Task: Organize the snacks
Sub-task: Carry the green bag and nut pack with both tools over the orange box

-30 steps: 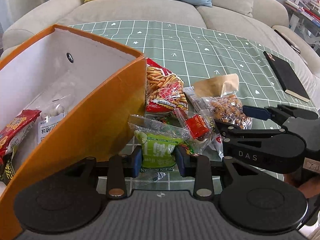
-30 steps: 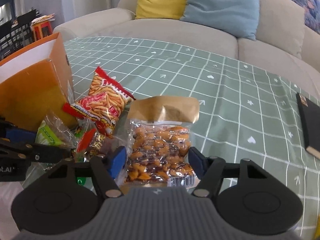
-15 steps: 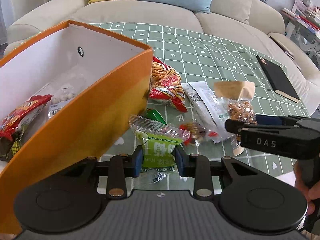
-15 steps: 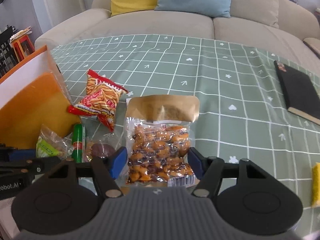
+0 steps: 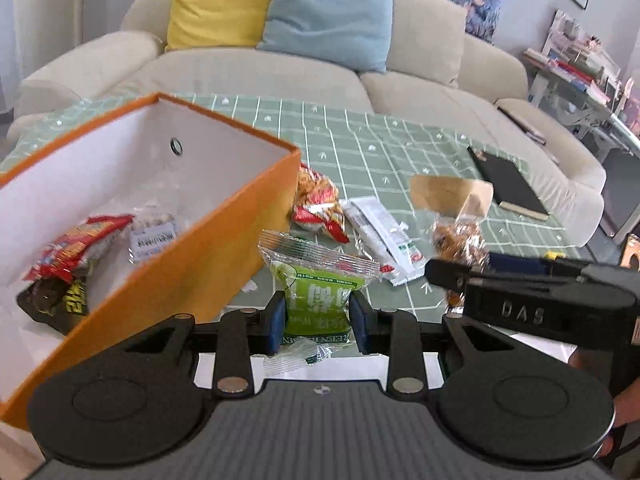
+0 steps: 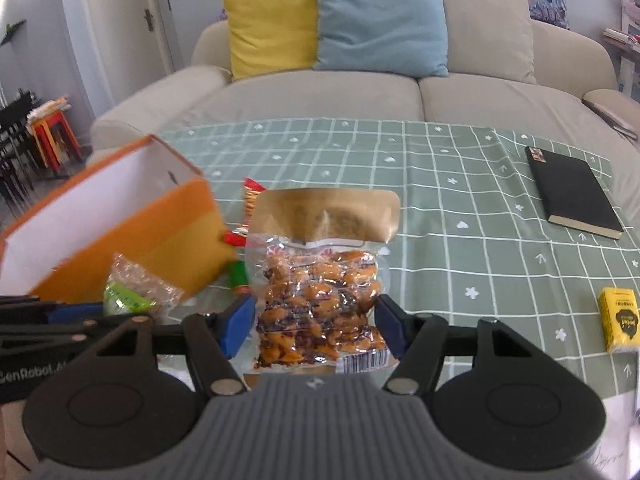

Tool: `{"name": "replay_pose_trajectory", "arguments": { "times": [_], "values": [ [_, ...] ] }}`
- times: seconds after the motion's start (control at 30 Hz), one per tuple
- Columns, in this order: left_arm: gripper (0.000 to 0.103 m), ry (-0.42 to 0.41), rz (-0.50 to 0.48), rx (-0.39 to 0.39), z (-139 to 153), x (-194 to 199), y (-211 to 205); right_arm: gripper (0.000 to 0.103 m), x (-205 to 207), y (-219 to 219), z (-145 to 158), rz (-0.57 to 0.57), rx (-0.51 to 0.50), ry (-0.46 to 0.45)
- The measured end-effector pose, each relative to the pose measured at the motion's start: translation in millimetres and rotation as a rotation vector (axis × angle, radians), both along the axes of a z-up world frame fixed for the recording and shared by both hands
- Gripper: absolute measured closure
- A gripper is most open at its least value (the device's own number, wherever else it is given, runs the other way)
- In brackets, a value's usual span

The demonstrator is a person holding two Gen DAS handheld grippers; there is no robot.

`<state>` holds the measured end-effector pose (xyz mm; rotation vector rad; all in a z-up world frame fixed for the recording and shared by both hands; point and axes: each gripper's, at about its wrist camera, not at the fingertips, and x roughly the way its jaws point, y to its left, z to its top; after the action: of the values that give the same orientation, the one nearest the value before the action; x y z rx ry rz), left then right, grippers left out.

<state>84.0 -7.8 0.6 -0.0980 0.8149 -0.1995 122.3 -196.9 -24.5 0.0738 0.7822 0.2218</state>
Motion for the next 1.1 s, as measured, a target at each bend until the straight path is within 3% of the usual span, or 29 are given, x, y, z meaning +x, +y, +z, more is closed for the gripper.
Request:
{"name": "replay_pose_trajectory", "arguments": {
  "times": [0.3,0.6,0.8,0.9,0.93,1.1],
  "values": [
    [0.066,-0.059,0.061,-0.026,34,-13,35,0.040,-27,38,26,0.109,0.036,-0.063],
    [0.066,-0.052,0.222,-0.018,65,-3,97,0.040,-16,100,64,0.294,0.032,-0.162],
    [0.066,-0.001,0.277,0.006,70,9,130,0.041,4,149,77,0.458,-0.028,-0.199],
    [0.066,0.046,0.276,0.008,68,17,144,0.042,21,168,78,0.520,-0.062,-0.181],
    [0.066,0.066,0.274,0.011,67,19,146,0.050,28,173,77,0.538,-0.069,-0.170],
    [0.066,0.165,0.281,0.026,50,31,159,0.049,58,196,69,0.585,-0.137,-0.119]
  ]
}}
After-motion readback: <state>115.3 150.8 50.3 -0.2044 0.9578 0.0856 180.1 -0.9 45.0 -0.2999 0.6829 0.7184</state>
